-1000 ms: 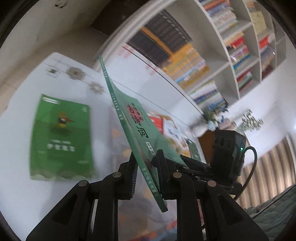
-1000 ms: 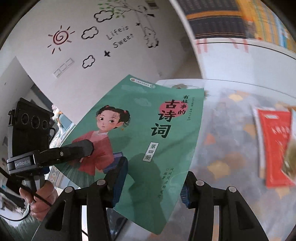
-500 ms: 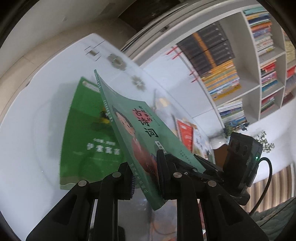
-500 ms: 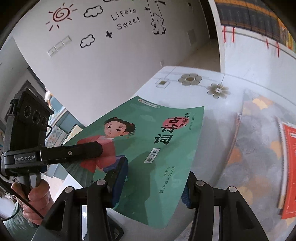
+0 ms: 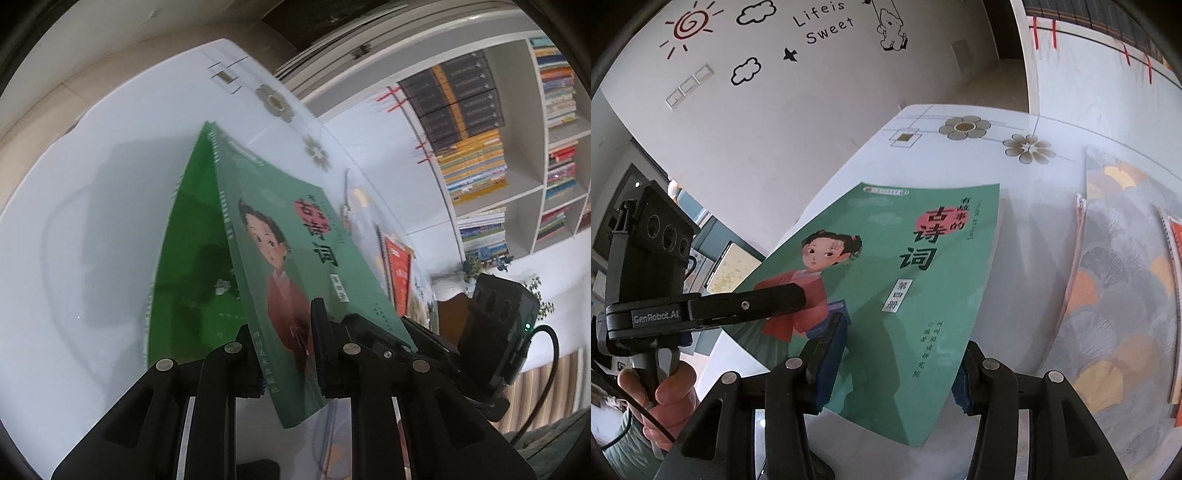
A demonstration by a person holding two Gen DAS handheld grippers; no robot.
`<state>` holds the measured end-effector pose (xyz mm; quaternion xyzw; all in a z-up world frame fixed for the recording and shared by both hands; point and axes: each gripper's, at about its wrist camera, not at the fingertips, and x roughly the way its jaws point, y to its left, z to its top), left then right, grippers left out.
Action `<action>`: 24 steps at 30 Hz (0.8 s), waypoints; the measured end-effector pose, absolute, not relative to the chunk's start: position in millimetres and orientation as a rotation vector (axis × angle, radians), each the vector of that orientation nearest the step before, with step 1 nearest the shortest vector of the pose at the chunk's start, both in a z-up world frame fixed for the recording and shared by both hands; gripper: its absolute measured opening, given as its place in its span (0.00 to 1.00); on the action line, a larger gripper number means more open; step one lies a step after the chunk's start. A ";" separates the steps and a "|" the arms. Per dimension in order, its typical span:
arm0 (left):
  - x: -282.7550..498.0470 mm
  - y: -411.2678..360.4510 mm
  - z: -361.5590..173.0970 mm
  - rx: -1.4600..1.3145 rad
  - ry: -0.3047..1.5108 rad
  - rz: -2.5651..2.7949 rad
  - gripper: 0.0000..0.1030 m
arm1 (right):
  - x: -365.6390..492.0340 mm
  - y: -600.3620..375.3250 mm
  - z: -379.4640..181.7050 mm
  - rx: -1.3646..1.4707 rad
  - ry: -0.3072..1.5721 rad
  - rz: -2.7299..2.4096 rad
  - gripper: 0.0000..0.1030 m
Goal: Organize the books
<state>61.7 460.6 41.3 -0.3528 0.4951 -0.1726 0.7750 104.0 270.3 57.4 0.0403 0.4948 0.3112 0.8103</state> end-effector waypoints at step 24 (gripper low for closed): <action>30.0 504.8 13.8 -0.863 1.108 -0.104 0.14 | 100.7 282.5 19.4 0.100 1.249 0.718 0.56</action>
